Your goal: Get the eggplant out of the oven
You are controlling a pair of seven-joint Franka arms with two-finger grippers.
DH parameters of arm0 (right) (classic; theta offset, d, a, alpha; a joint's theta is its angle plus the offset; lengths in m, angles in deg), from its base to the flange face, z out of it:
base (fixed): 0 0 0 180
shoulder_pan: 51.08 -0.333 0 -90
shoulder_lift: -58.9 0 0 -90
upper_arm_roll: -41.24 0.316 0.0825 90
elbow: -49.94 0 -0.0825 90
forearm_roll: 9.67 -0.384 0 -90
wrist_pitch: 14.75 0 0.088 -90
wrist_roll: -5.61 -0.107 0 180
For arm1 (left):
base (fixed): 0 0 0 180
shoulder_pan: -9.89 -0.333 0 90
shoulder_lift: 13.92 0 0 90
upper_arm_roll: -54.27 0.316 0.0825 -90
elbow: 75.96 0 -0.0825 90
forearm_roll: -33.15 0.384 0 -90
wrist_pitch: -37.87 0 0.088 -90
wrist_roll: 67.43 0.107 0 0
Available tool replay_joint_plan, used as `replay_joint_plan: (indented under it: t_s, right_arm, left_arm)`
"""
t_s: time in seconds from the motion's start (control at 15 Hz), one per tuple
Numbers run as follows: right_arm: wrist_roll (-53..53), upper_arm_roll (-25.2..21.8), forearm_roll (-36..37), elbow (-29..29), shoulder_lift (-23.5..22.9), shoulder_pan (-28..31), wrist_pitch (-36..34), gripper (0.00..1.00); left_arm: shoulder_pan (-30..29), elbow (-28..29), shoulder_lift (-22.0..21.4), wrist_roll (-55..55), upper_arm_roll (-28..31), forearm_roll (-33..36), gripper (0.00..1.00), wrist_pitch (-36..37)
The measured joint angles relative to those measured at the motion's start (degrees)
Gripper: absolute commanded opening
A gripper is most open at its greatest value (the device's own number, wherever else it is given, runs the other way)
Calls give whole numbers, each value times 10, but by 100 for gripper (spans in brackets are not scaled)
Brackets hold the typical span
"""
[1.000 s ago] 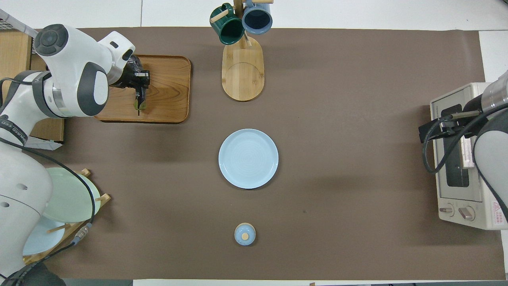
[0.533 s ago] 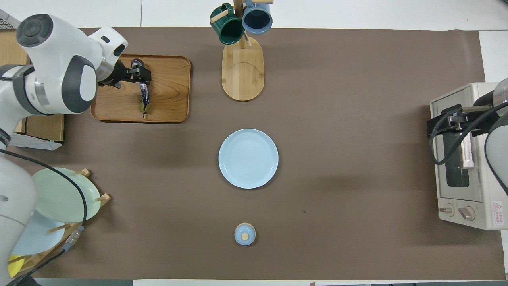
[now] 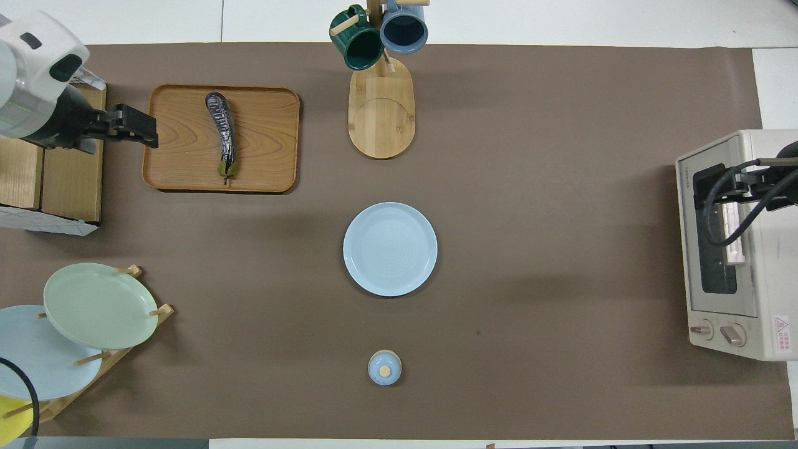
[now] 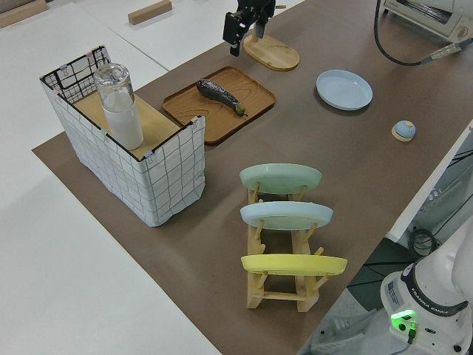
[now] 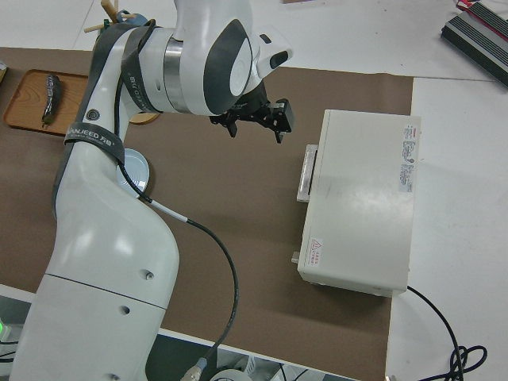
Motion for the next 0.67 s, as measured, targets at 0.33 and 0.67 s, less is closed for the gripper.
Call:
replay_joint_plan:
  t_s: [0.33, 0.67]
  right_arm:
    - [0, 2, 0, 2, 0, -2, 0, 100]
    - [0, 5, 0, 6, 3, -2, 0, 100]
  left_arm:
    - [0, 87, -89, 0, -1, 2, 100, 42]
    - [0, 133, -115, 0, -7, 2, 100, 54]
